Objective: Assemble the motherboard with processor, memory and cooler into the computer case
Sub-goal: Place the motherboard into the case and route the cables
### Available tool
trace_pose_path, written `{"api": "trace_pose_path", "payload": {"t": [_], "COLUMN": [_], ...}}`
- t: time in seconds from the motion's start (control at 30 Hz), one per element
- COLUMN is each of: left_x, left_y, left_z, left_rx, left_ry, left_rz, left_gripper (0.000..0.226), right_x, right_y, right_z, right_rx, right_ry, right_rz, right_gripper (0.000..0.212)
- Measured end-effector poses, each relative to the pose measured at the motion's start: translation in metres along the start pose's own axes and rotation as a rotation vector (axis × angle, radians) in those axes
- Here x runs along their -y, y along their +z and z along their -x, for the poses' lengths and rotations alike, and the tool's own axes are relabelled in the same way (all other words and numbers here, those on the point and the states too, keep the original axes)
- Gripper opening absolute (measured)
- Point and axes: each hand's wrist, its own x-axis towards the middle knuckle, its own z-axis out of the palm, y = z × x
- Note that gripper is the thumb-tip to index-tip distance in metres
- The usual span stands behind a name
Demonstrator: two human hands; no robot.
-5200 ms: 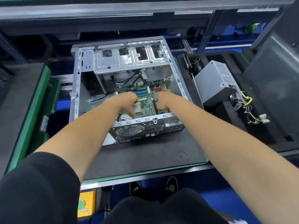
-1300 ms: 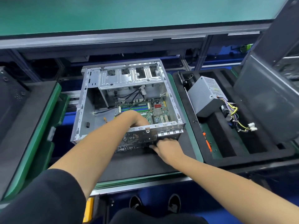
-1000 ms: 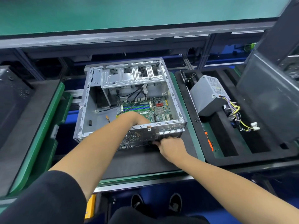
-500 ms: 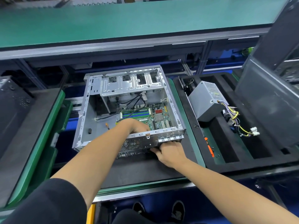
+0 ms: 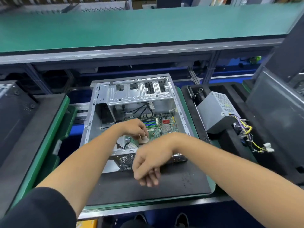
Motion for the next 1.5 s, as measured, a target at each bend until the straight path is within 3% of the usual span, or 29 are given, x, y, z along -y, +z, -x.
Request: {"api": "trace_pose_path", "payload": {"t": [0.1, 0.17, 0.23, 0.3, 0.43, 0.6, 0.7, 0.93, 1.13, 1.5], "left_x": [0.017, 0.030, 0.039, 0.044, 0.050, 0.053, 0.052, 0.050, 0.048, 0.052], "left_y": [-0.016, -0.022, -0.022, -0.020, -0.014, -0.006, -0.005, -0.004, -0.006, -0.004], "left_z": [0.002, 0.005, 0.009, 0.010, 0.011, 0.014, 0.014, 0.013, 0.014, 0.012], "left_rx": [-0.190, -0.158, -0.053, 0.020, 0.062, 0.179, 0.283, 0.499, 0.522, 0.506], "left_ry": [0.005, -0.046, -0.074, -0.077, -0.093, -0.250, -0.308, -0.395, -0.417, -0.431], "left_rz": [-0.222, -0.247, -0.276, -0.269, -0.204, 0.108, 0.126, 0.218, 0.248, 0.265], "left_gripper": [0.017, 0.014, 0.014, 0.011, 0.019, 0.022, 0.025, 0.024, 0.027, 0.032], "right_x": [-0.002, -0.019, -0.039, -0.055, -0.067, -0.071, -0.073, -0.074, -0.069, -0.074], "right_y": [-0.049, -0.076, -0.092, -0.095, -0.089, -0.088, -0.084, -0.077, -0.074, -0.079], "right_z": [0.010, 0.006, -0.010, -0.032, -0.069, -0.087, -0.090, -0.085, -0.088, -0.092], "right_rx": [-0.307, -0.570, -0.645, -0.559, -0.385, -0.353, -0.322, -0.328, -0.351, -0.333], "right_ry": [-0.038, 0.019, 0.121, 0.206, 0.294, 0.257, 0.244, 0.246, 0.232, 0.202], "right_rz": [-0.043, 0.032, 0.192, 0.266, 0.296, 0.248, 0.210, 0.193, 0.377, 0.365], "right_gripper": [0.022, 0.017, 0.013, 0.015, 0.048, 0.035, 0.024, 0.029, 0.031, 0.020]}}
